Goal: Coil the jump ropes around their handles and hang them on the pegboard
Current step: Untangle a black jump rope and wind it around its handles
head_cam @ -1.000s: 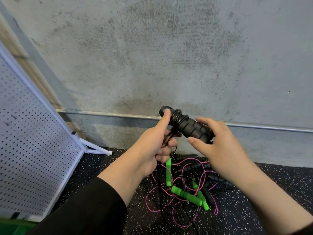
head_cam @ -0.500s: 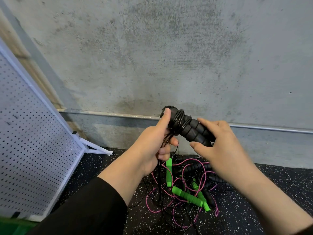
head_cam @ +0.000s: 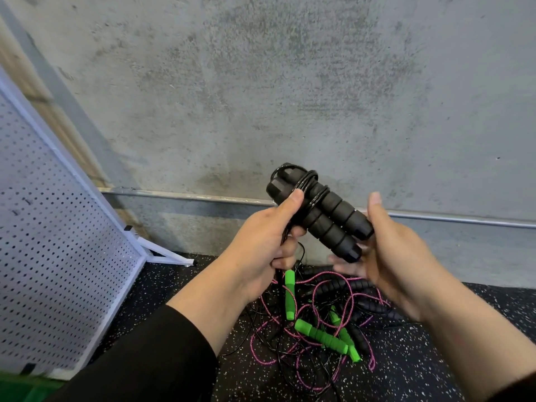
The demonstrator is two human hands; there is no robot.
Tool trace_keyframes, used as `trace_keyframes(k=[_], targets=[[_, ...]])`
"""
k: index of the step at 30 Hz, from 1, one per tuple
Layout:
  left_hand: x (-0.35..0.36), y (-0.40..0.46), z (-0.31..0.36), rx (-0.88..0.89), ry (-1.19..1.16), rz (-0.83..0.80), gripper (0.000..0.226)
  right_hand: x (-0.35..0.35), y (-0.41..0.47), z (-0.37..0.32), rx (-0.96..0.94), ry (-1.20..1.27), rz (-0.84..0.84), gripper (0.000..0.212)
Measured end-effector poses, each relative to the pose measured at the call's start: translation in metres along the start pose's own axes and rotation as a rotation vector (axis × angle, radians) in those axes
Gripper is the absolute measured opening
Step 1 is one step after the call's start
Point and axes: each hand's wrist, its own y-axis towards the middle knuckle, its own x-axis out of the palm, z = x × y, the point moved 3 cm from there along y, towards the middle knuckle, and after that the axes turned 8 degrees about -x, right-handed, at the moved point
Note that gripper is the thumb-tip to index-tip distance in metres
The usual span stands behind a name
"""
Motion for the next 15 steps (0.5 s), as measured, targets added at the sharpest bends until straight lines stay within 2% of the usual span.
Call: trace_keyframes(k=[3, 8, 11, 13, 15], targets=[[0.001, 0.001, 0.002, 0.017, 0.026, -0.007, 0.035, 0.006, -0.009, 0.0, 0.232, 0.192, -0.228, 0.068], [0.001, 0.0, 0.001, -0.012, 0.038, -0.032, 0.039, 0.006, -0.01, -0.003, 0.219, 0.312, -0.348, 0.063], [0.0, 0.001, 0.002, -0.032, 0.047, -0.056, 0.044, 0.005, -0.005, -0.002, 0.077, 0.278, -0.24, 0.052], [-0.001, 0.002, 0.001, -0.068, 0.072, -0.049, 0.055, 0.0, -0.001, -0.005, -0.093, 0.084, -0.11, 0.033], [-0.001, 0.002, -0.001, -0.114, 0.111, -0.035, 0.076, -0.005, 0.001, -0.009, -0.246, -0.148, -0.039, 0.021]])
